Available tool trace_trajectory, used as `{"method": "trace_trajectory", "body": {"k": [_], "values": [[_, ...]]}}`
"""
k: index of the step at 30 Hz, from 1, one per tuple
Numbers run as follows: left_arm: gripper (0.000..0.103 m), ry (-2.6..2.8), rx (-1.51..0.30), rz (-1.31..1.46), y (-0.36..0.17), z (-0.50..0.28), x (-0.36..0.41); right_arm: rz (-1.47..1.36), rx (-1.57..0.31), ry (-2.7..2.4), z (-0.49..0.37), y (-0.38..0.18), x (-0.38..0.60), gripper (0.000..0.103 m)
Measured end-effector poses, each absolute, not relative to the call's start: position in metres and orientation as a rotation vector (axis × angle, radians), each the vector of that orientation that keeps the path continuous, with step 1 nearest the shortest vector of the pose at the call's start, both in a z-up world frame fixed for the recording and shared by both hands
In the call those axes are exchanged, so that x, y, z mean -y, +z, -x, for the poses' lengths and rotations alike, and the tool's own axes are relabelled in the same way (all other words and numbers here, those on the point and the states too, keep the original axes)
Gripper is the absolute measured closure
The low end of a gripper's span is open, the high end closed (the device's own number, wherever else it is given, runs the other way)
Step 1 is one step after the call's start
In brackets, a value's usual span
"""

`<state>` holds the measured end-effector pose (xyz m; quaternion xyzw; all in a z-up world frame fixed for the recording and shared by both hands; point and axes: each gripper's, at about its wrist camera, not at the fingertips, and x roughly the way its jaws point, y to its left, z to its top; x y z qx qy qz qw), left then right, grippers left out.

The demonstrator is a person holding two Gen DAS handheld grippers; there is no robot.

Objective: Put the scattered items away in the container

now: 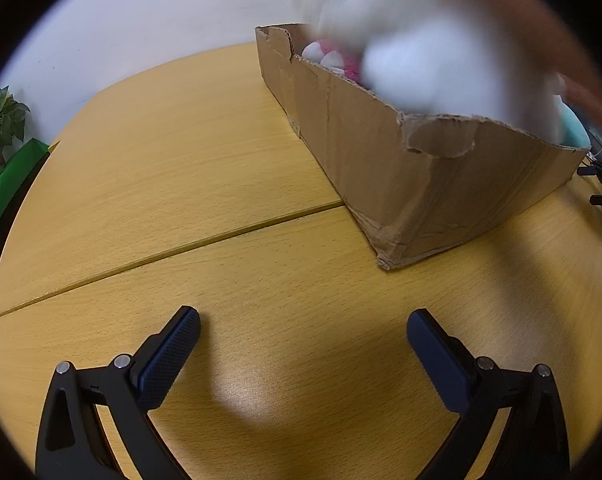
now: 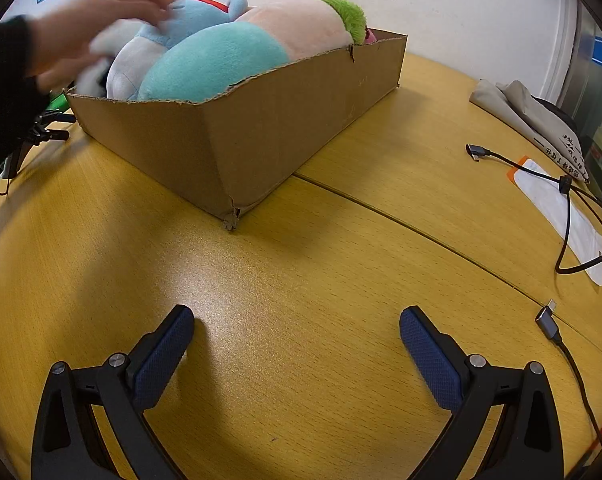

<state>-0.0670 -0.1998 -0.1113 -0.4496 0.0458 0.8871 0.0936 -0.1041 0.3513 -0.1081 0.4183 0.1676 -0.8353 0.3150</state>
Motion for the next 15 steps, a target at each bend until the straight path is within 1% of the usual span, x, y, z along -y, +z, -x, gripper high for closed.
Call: {"method": "trace_trajectory", "body": {"k": [15], "values": [[0.000,2.638,-0.131,1.336,-0.1131,0.0692,0.2013,-1.102,-0.441,-2.201,0.1040,-0.1080,-0.3515,0.000]]}}
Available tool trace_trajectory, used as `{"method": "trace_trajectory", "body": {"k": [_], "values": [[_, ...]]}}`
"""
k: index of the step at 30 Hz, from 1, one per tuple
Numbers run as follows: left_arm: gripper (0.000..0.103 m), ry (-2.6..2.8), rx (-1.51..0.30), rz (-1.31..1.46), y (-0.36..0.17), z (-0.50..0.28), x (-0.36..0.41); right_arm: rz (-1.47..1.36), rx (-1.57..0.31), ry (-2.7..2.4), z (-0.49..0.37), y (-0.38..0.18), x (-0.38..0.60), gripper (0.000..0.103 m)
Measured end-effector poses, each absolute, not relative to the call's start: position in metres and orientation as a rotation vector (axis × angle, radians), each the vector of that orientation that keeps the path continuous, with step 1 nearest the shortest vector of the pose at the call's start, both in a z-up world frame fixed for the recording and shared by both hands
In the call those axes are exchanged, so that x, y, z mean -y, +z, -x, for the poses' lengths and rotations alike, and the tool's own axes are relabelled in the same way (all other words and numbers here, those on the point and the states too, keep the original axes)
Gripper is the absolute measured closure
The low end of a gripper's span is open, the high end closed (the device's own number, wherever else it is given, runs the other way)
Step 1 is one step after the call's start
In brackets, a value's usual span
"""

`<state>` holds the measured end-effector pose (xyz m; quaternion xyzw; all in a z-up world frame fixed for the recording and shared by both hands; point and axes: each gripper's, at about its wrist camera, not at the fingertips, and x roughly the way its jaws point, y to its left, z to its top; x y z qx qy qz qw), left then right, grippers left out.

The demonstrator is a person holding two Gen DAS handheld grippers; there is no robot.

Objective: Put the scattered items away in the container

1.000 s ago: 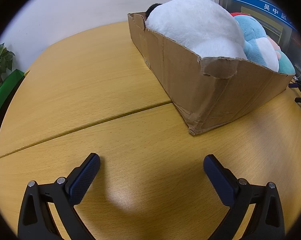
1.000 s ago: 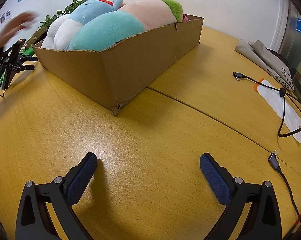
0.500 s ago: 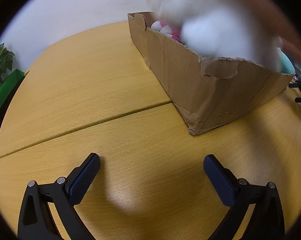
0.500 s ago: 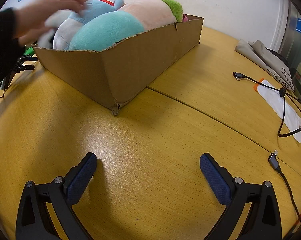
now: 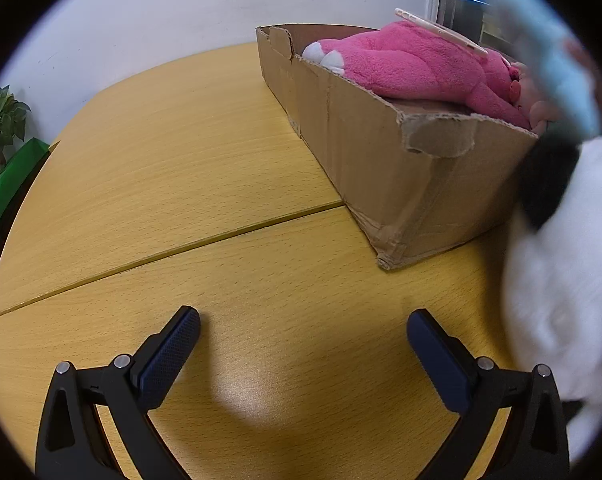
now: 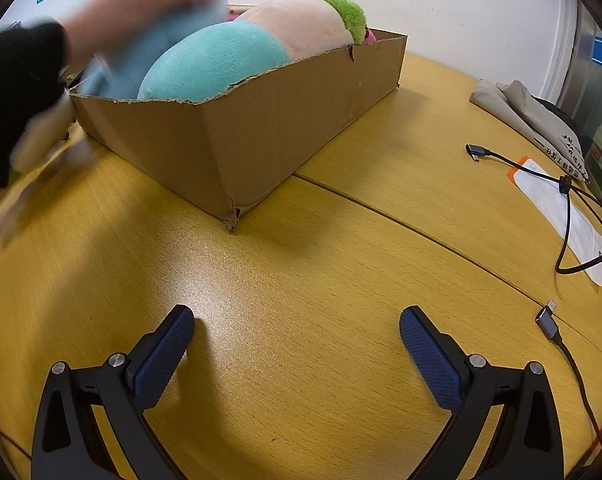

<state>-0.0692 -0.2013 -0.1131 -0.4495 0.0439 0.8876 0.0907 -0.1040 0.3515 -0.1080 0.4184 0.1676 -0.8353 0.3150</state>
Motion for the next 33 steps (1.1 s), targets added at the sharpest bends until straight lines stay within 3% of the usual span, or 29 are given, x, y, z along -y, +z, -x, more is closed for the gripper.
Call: {"method": "trace_trajectory", "body": {"k": [33], "values": [[0.000,2.650,-0.113,1.351,-0.104,0.015,0.189,-1.104,-0.441,-2.201,0.102,-0.107,-0.350,0.000]]}}
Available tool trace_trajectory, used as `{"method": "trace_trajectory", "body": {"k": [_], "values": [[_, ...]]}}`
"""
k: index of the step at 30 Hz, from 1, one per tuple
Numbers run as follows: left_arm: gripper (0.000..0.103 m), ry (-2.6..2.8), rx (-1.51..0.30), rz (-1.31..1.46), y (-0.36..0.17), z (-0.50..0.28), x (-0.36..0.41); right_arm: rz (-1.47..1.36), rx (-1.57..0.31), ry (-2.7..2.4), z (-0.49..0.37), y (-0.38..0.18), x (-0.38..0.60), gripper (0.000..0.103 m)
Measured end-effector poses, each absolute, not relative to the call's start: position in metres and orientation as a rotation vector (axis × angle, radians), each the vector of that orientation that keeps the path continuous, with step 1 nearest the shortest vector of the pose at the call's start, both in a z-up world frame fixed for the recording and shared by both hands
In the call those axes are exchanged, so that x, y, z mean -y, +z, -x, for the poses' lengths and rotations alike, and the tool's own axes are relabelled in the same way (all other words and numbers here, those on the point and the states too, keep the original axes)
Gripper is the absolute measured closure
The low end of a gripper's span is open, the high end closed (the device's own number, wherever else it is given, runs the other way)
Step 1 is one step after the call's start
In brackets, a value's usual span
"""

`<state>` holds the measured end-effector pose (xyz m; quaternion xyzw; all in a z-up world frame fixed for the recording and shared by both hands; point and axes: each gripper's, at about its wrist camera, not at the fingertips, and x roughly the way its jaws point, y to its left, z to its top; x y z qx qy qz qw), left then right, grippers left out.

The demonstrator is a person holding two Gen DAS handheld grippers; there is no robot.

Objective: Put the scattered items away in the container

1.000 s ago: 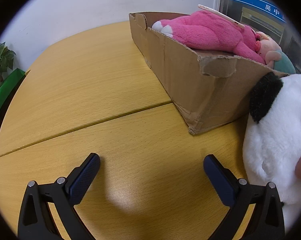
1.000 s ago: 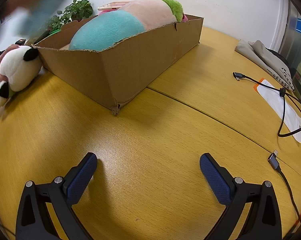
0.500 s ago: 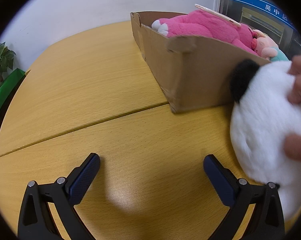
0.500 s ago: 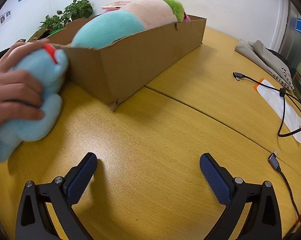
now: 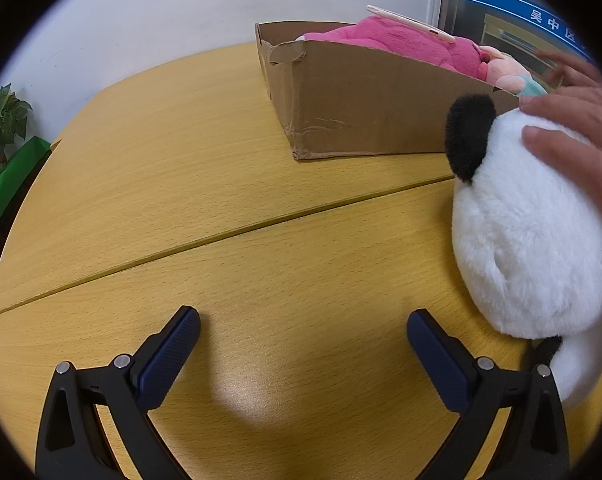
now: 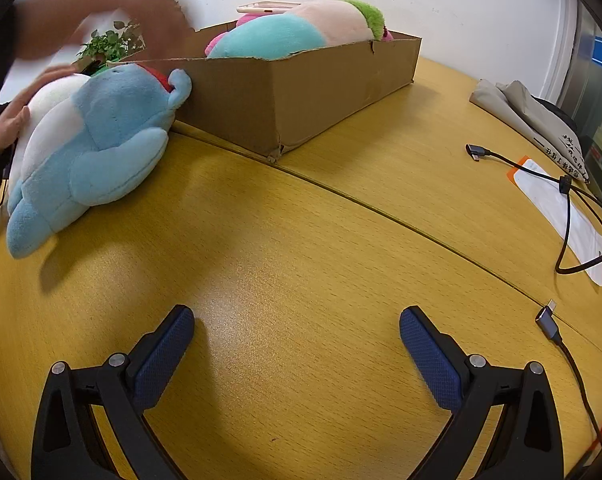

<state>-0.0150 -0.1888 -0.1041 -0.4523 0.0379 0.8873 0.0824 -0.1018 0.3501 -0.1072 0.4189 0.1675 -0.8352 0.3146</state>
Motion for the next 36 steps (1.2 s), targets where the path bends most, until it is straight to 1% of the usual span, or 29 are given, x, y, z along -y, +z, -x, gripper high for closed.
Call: {"method": "trace_trajectory", "body": {"k": [10,36], "values": [[0.000,2.653,-0.114,1.353,-0.100,0.004,0.192,-1.103,-0.441,-2.202,0.103,-0.108,-0.350,0.000],[0.000,2.658,-0.114,1.354,-0.102,0.005,0.185,-1.103,-0.441,-2.201,0.105,-0.108,-0.351,0.000]]}}
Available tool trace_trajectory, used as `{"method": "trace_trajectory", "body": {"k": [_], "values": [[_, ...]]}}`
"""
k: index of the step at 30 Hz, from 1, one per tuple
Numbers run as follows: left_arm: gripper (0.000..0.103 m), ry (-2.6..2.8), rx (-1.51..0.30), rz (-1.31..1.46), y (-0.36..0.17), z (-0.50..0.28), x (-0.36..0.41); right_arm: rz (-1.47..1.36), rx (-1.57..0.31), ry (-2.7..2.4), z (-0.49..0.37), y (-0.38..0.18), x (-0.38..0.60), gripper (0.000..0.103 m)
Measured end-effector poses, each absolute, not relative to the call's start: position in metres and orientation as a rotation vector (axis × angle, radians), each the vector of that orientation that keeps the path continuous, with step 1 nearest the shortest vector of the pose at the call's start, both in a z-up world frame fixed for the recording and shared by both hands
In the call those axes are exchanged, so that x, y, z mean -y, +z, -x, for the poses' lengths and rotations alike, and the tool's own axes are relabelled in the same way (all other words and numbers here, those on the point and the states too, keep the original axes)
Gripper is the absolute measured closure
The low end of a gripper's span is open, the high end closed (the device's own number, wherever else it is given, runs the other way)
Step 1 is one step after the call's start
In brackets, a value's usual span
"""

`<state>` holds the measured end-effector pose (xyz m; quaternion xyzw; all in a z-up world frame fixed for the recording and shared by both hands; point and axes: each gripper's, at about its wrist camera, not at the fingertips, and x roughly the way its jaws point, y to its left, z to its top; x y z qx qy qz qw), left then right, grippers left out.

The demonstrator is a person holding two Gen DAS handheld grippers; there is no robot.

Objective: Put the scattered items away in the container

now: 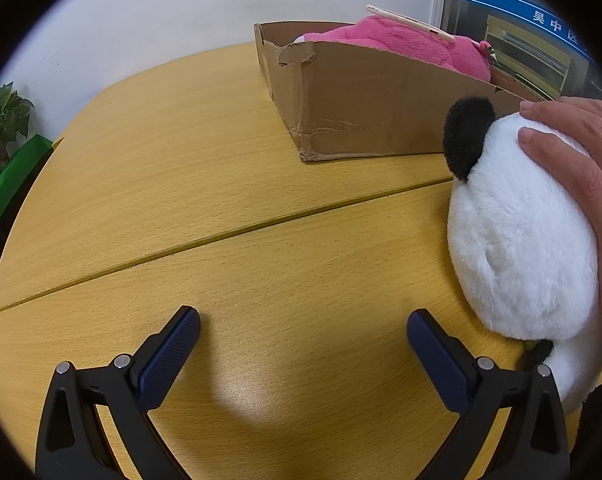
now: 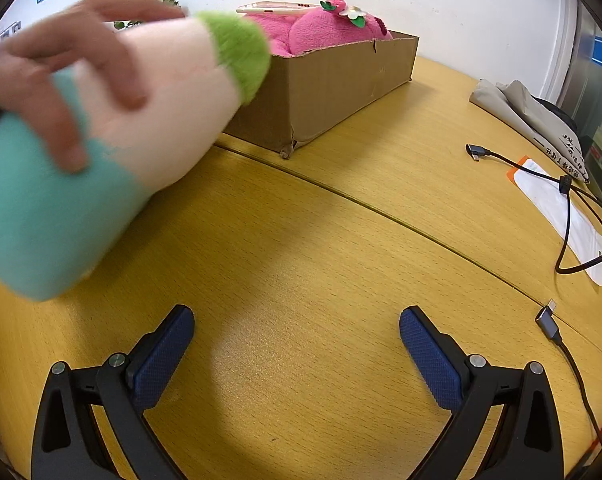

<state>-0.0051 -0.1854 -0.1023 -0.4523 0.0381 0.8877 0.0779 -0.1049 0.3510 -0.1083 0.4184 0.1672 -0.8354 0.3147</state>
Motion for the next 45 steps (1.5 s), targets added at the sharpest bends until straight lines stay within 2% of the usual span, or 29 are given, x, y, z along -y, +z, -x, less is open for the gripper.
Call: {"method": "trace_trajectory", "body": {"k": [45], "values": [[0.000,2.656,-0.112,1.356,-0.1022,0.0094,0.1863,-1.103,-0.439,-2.203,0.1046,-0.1084,-0.3501,0.000]]}}
